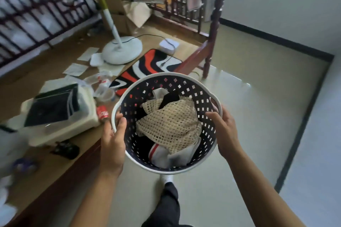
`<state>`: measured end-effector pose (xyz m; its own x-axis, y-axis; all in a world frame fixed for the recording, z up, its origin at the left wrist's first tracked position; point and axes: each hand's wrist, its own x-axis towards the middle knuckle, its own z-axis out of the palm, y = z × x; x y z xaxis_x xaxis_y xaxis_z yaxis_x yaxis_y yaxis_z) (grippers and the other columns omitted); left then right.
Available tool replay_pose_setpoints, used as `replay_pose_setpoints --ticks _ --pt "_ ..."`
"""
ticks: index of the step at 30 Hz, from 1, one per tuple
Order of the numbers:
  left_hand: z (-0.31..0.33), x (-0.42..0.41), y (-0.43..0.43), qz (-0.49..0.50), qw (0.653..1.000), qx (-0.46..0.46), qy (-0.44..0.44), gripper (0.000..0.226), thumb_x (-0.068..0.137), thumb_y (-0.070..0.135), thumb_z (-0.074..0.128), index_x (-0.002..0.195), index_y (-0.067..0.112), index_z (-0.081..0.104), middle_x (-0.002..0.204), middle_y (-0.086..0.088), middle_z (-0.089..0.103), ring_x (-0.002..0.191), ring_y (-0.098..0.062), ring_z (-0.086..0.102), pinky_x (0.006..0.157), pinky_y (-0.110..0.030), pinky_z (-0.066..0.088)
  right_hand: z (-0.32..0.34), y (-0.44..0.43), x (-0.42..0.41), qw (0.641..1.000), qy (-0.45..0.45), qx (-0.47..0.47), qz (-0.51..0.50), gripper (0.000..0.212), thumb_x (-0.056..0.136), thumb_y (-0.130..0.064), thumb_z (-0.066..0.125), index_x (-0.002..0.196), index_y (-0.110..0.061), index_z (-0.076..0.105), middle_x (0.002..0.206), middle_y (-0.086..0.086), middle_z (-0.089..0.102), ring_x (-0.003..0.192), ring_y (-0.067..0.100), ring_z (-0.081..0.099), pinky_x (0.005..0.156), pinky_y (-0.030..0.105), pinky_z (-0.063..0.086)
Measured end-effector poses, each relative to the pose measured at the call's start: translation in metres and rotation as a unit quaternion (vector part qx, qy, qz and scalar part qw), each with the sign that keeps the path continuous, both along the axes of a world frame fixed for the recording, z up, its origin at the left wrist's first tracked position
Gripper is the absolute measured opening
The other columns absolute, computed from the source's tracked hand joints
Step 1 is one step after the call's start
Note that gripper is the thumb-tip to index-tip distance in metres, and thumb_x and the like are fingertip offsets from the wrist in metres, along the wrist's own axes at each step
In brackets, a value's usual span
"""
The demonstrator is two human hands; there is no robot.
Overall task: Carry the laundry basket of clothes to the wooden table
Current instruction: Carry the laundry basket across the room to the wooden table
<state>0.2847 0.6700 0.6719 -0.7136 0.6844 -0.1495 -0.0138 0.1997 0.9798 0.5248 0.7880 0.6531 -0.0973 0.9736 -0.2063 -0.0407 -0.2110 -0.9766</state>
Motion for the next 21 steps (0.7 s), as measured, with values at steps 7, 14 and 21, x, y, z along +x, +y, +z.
replay_pose_setpoints --ticks 7,14,21 --pt "-0.02 0.047 0.198 -0.113 0.992 0.002 -0.054 0.024 0.087 0.035 0.062 0.11 0.026 0.065 0.124 -0.015 0.069 0.12 -0.032 0.065 0.109 -0.053 0.047 -0.015 0.135 0.056 0.988 0.02 -0.066 -0.14 0.033 0.077 -0.02 0.062 0.108 -0.02 0.075 0.103 0.015 0.076 0.104 0.046 0.072 0.095 0.057 0.061" --pt "0.013 0.131 0.377 -0.259 0.963 0.014 -0.076 0.021 0.089 0.028 0.062 0.11 0.03 0.064 0.126 -0.015 0.069 0.12 -0.029 0.067 0.106 -0.051 0.051 0.005 0.245 0.151 0.967 0.038 -0.017 -0.253 0.058 0.081 -0.022 0.061 0.137 -0.009 0.068 0.135 0.034 0.07 0.128 0.057 0.066 0.108 0.072 0.056" --pt "0.018 0.234 0.514 -0.343 0.938 0.024 -0.048 0.02 0.096 0.018 0.059 0.112 0.03 0.063 0.123 -0.009 0.068 0.112 -0.022 0.069 0.087 -0.028 0.059 0.007 0.337 0.243 0.933 0.065 -0.002 -0.354 0.053 0.083 -0.018 0.058 0.135 -0.016 0.069 0.126 0.017 0.079 0.126 0.047 0.072 0.103 0.062 0.06"
